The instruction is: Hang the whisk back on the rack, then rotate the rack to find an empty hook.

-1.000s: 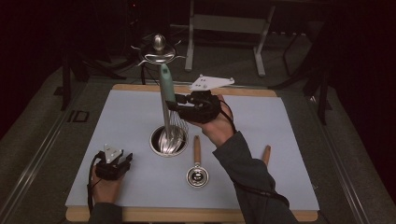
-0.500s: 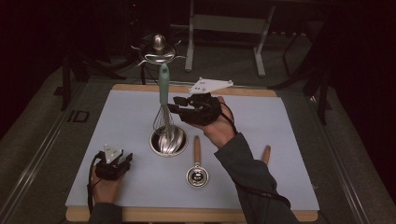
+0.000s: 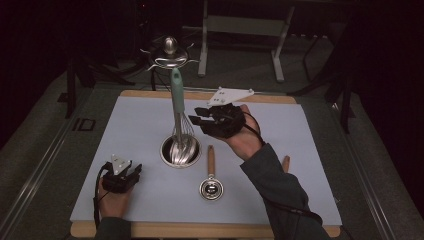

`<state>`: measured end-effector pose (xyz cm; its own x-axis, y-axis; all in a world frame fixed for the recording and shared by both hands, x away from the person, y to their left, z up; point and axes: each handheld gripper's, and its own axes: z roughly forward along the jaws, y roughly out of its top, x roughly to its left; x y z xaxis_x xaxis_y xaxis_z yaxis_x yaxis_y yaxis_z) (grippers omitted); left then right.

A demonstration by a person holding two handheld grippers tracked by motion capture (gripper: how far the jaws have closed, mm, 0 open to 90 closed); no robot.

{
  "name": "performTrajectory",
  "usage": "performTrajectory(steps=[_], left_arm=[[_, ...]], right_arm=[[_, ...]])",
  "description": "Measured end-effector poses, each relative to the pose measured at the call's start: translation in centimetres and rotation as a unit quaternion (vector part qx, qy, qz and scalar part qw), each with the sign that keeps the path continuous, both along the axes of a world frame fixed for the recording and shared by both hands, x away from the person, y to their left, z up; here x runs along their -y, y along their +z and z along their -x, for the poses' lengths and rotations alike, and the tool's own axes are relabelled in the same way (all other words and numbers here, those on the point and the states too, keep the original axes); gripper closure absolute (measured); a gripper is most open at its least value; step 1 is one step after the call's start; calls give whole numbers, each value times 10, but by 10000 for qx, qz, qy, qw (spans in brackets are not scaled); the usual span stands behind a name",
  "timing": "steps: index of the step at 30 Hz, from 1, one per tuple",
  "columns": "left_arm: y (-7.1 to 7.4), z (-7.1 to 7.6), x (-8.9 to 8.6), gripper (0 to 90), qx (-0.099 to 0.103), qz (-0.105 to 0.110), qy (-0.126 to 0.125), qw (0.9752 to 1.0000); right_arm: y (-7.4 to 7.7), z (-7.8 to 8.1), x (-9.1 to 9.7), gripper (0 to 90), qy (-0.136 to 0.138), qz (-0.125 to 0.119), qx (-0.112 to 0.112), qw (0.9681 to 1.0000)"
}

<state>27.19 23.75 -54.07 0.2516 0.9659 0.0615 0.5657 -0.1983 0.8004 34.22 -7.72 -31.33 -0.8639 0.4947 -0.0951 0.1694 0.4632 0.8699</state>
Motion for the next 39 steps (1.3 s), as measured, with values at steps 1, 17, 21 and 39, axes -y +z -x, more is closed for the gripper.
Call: performTrajectory(steps=[1,17,21,39], left_arm=[[0,0,0,600,-2,-2,-2,10000],[1,1,-4,610,53,196,-36,9998],[6,4,-6,641,263,336,-1,9991],[98,23,15,794,1806,1490,-445,9712]], right_arm=[[-1,0,1,673,-25,87,17,10000],[-29,-1,27,628,-165,973,-121,9950],[-36,-3,36,612,-216,1066,-206,9939],[-61,-3,78,545,-614,1376,-540,9871]])
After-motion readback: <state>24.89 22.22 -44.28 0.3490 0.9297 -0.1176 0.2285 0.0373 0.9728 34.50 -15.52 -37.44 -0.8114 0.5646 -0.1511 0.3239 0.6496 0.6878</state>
